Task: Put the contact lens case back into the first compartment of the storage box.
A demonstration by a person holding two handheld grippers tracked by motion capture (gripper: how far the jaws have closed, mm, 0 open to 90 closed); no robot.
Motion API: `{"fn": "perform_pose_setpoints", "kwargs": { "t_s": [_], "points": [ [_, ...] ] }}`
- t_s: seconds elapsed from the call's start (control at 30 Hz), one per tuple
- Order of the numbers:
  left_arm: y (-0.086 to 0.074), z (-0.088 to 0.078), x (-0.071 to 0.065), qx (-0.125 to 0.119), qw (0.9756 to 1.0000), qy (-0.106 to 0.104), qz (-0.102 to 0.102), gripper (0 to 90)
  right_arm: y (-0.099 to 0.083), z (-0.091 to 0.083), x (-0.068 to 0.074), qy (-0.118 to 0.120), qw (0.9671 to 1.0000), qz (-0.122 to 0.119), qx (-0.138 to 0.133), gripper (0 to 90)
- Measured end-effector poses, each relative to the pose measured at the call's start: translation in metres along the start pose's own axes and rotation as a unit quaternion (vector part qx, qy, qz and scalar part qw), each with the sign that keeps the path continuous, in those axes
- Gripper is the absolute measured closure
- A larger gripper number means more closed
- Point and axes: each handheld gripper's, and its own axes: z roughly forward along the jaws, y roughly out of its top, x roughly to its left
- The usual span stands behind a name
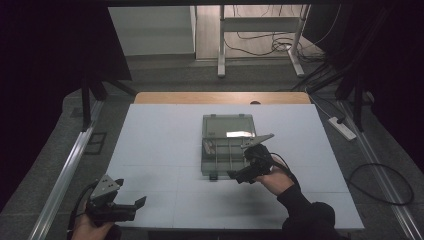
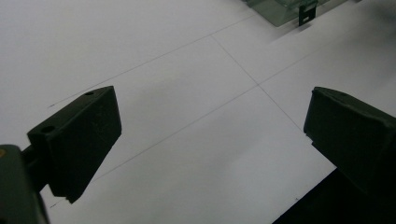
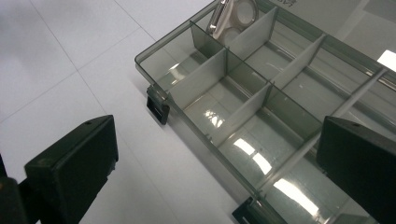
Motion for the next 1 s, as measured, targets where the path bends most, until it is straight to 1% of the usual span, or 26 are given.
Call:
{"fn": "perform_pose_setpoints", "kwargs": {
  "t_s": [0.37,0.5,0.77,1.0],
  "points": [
    [0.0,0.0,0.0,-0.001,1.0,0.0,0.0,4.0,-0.011,-0.006,-0.001,-0.005,1.0,0.005,0.003,0.0],
    [0.0,0.0,0.0,0.0,1.0,0.0,0.0,4.1,-0.015,-0.011,-0.002,-0.008,0.9999,0.006,0.003,0.0],
    [0.0,0.0,0.0,0.0,1.0,0.0,0.0,4.0,-0.022,-0.021,-0.005,-0.009,0.9998,0.019,-0.003,0.0],
    [0.0,0.0,0.0,0.0,1.0,0.0,0.0,4.0,-0.029,-0.028,-0.008,-0.015,0.9997,0.022,-0.004,0.0]
  ]
}}
